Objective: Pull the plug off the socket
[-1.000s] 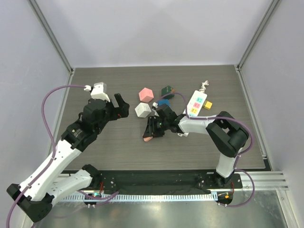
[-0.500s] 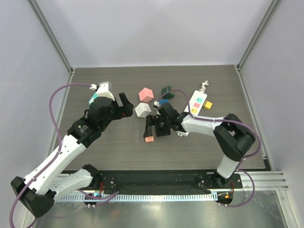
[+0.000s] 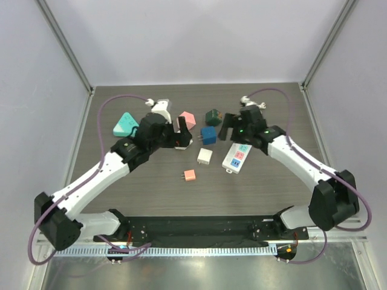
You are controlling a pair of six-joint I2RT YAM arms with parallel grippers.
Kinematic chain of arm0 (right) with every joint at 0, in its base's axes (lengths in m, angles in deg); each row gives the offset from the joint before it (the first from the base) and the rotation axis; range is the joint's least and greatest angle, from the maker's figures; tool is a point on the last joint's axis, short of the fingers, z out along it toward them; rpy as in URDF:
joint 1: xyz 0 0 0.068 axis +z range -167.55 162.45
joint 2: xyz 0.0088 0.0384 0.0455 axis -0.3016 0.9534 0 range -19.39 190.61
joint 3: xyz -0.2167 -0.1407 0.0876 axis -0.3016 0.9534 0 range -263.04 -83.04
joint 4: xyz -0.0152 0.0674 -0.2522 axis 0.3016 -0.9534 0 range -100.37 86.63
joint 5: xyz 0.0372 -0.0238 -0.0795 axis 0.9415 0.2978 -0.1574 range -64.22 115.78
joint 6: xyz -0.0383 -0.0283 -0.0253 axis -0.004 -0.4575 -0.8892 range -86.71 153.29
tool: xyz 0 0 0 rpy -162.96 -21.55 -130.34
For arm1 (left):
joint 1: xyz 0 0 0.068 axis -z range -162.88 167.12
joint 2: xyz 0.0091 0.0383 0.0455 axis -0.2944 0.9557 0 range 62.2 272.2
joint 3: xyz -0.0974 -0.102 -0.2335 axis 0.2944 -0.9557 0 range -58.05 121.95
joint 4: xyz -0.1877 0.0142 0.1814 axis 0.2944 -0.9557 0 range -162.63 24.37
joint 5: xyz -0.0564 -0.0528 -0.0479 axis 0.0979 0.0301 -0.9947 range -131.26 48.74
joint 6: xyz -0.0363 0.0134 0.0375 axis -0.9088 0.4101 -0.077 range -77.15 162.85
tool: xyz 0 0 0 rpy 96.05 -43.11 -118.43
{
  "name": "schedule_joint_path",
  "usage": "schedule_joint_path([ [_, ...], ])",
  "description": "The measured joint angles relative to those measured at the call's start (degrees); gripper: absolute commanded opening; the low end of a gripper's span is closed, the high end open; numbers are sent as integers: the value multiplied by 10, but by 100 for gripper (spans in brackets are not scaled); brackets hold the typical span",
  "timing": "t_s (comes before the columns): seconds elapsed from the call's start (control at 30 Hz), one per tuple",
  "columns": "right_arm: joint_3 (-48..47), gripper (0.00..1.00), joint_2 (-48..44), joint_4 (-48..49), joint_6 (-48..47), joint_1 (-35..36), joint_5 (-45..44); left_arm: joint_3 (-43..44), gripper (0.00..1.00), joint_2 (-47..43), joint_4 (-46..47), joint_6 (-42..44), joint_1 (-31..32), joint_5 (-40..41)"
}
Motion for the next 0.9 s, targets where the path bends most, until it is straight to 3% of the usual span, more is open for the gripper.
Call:
schedule_joint_path([
  [0.27, 47, 96, -87, -54, 56, -212, -79, 98, 100, 177, 19, 48, 111, -3],
  [0.53, 153, 95, -156, -84, 97, -378, -25, 314, 100, 451, -5, 82, 187, 16],
  [0.7, 159, 93, -167, -87, 100, -427, 14, 430, 100, 567, -45, 107, 220, 38],
  [0.9, 168, 93, -168, -78, 100, -427, 54, 542, 100, 664, -96, 113, 236, 61],
])
